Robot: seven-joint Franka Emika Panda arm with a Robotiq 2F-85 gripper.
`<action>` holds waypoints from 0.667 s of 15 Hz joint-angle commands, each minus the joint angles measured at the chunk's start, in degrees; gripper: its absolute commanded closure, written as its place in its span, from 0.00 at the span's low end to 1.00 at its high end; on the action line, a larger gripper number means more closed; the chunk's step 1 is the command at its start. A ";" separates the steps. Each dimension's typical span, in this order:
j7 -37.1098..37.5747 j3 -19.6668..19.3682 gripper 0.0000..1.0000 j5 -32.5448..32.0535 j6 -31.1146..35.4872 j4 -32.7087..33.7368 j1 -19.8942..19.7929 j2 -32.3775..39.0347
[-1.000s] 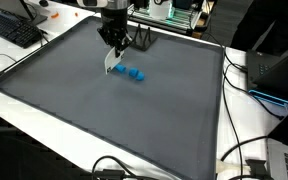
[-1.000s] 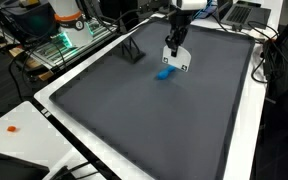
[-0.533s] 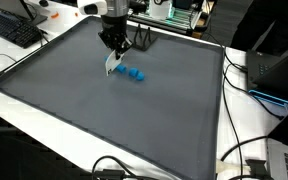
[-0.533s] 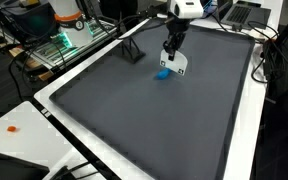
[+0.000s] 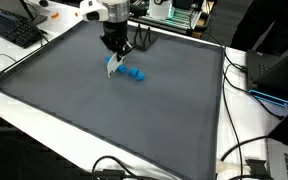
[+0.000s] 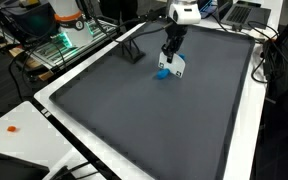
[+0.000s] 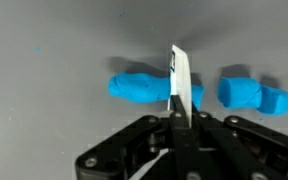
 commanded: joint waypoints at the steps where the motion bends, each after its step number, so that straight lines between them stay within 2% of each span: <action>1: -0.46 0.36 0.99 1.37 0.75 -0.88 -0.81 2.02; 8: -2.62 2.26 0.99 7.17 -0.35 -0.82 -1.80 1.35; 10: -2.31 1.96 0.99 6.87 -0.81 -0.57 -1.53 1.13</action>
